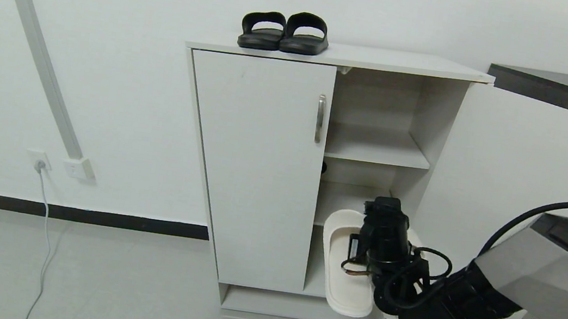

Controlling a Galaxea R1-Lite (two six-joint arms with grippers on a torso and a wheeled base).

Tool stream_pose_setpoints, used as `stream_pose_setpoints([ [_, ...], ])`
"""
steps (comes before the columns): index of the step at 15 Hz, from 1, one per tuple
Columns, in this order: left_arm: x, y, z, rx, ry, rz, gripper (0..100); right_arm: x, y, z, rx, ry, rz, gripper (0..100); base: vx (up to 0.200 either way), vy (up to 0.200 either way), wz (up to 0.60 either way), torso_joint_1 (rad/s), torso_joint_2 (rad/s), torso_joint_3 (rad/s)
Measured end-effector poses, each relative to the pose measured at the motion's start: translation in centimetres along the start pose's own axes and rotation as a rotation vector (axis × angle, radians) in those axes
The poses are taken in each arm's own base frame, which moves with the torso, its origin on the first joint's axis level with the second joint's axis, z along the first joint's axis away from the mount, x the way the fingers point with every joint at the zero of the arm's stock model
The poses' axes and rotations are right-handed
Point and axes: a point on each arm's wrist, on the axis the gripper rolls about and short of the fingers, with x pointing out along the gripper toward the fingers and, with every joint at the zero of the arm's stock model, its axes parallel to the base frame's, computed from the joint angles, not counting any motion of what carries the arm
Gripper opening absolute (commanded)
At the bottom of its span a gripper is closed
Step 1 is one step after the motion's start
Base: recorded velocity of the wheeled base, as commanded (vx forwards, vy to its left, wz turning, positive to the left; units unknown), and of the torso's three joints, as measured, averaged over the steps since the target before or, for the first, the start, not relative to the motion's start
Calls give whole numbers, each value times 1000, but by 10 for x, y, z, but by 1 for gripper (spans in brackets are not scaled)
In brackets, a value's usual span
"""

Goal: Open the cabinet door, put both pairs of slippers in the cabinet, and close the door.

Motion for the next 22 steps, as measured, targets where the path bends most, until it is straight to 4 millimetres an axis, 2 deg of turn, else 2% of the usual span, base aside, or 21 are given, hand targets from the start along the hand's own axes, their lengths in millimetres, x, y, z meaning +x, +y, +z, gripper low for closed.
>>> stream_pose_setpoints([
  [3, 0, 0, 0, -1, 0, -1, 0, 3, 16, 8, 72, 27, -52, 0, 0, -67, 0, 1, 1, 1],
  [7, 0, 0, 0, -1, 0, -2, 0, 5, 22, 4, 69, 29, -48, 0, 0, -200, 0, 2, 5, 4],
  [18, 0, 0, 0, -3, 1, -1, 0, 12, 19, -9, 60, 38, -43, 0, 0, 0, 0, 0, 0, 0],
  [20, 0, 0, 0, -3, 0, -1, 0, 14, 22, -13, 61, -16, 15, 0, 0, 0, 0, 0, 0, 0],
  [22, 0, 0, 0, 0, 0, -1, 0, 18, 21, -25, 12, -40, 79, 0, 0, 0, 0, 0, 0, 0],
])
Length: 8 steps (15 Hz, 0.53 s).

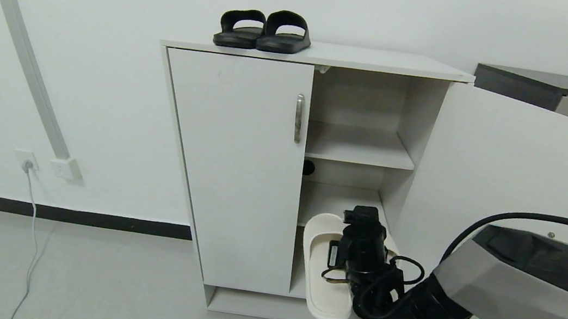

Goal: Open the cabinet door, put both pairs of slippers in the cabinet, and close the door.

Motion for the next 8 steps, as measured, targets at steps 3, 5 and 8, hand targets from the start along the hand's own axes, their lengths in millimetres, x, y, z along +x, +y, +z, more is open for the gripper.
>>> stream_pose_setpoints([
  [3, 0, 0, 0, 4, 0, 0, 0, 11, -4, -15, -28, 16, -13, 0, 0, 0, 0, 0, 5, -63],
  [5, 0, 0, 0, 5, 0, -1, 0, 18, -5, -19, -29, 20, -23, 0, 0, 0, 0, 0, 5, -166],
  [8, 0, 0, 0, 7, 0, -2, 0, 21, -5, -23, -31, 24, -25, 0, 0, 0, 0, 5, 4, -191],
])
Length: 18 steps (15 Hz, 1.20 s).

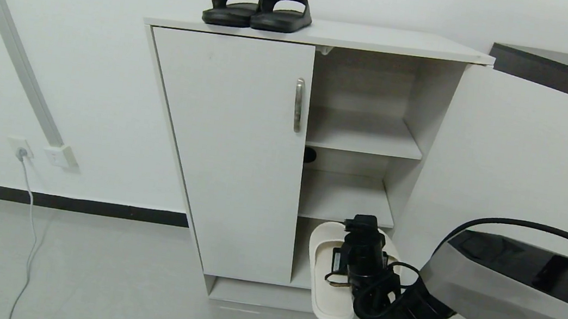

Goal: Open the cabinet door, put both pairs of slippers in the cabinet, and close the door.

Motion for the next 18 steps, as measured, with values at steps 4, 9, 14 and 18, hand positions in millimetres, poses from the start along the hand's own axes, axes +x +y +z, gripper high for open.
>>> stream_pose_setpoints([
  [4, 0, 0, 0, 0, 0, 0, 0, 2, -1, -3, 0, -1, -8, 0, 0, 0, 0, 2, 2, -188],
  [9, 0, 0, 0, -7, 0, 1, 0, 4, 1, 5, 22, -151, 8, 0, 0, 0, 0, 1, 0, -17],
  [14, 0, 0, 0, -8, 0, 1, 0, 6, 0, 2, 3, -155, 3, 0, 0, 0, 0, 0, 0, 0],
  [18, 0, 0, 0, -9, 0, 1, 0, 6, -1, 2, 0, -154, 0, 0, 100, 0, 0, 1, -1, 0],
])
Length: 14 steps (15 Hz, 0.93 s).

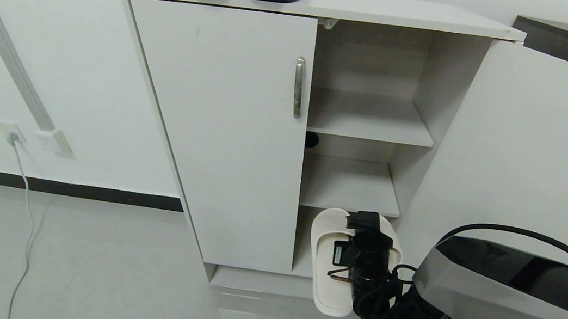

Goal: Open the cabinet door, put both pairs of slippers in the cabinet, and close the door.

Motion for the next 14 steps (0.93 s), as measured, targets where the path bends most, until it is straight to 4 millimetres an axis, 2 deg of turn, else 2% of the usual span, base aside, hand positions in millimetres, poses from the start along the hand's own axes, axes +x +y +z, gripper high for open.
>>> stream_pose_setpoints([
  [8, 0, 0, 0, 0, 0, 0, 0, 1, 0, 0, 3, -4, -2, 0, 200, 0, 0, 3, 2, 4],
  [11, 0, 0, 0, -1, 0, 1, 0, 2, 0, 1, 8, -10, 6, 0, 0, 0, 0, 0, 0, 0],
  [14, 0, 0, 0, -1, 0, 1, 0, 11, 4, 9, 24, -39, 6, 0, 0, 0, 0, 0, 0, 0],
])
